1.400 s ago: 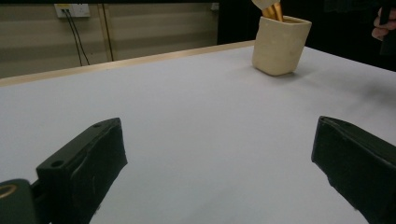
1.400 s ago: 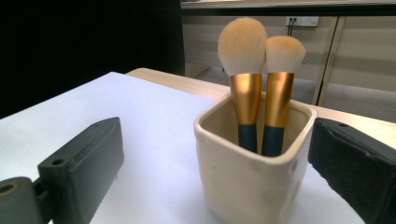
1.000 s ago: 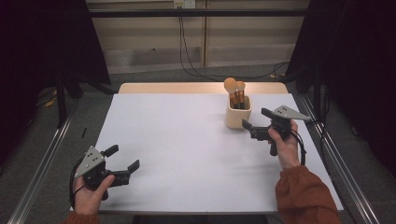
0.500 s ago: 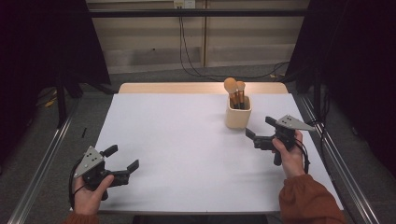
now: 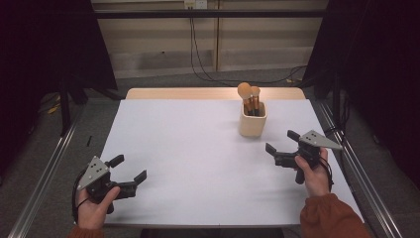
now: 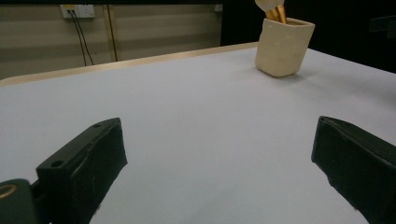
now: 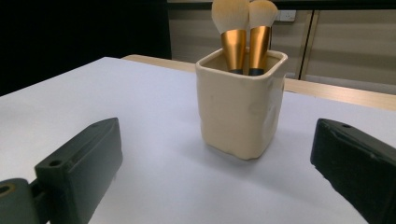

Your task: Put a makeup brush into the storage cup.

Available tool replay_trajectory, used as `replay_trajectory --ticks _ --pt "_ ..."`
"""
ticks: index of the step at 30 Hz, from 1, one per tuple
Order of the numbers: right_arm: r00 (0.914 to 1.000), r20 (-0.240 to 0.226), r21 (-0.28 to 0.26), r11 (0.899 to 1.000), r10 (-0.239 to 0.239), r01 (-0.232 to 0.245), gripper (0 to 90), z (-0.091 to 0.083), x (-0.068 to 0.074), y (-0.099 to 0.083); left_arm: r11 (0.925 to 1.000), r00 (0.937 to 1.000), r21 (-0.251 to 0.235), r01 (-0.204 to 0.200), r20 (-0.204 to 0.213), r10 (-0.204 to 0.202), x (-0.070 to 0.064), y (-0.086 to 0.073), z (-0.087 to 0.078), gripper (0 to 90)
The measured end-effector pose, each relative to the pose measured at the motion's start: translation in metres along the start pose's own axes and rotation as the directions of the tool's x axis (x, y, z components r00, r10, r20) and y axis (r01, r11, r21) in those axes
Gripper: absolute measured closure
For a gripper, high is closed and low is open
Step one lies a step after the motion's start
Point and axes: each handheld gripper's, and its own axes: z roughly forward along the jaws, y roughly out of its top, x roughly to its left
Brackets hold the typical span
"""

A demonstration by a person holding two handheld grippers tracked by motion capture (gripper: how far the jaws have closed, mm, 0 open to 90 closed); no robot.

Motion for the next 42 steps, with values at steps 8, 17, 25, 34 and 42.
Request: replay_trajectory --ticks 8,17,25,34,42 --pt "0.9999 0.012 0.004 1.000 -0.002 0.002 1.8 -0.014 0.001 -0.009 1.0000 1.0000 0.000 0.000 0.000 0.000 0.000 0.000 -0.001 2.9" --pt "0.9997 0.024 0.013 1.000 -0.001 0.001 1.4 -0.026 0.002 -0.015 1.0000 1.0000 0.000 -0.001 -0.001 0.001 -0.001 0.000 -0.001 2.9" --pt "0.9995 0.032 0.004 1.000 0.004 -0.004 1.4 -0.035 0.004 -0.020 0.9996 0.9997 -0.012 0.026 -0.003 -0.026 -0.001 -0.001 -0.003 2.9" --pt "0.9993 0.036 0.008 1.000 0.005 -0.005 1.4 -0.044 0.004 -0.028 0.9997 0.9997 -0.012 0.022 -0.009 -0.022 -0.001 -0.001 -0.005 2.9" --pt "0.9983 0.056 0.006 1.000 0.017 -0.018 1.4 -0.050 0.000 -0.032 0.9997 0.9997 -0.010 0.021 -0.009 -0.021 -0.001 -0.001 -0.004 2.8"
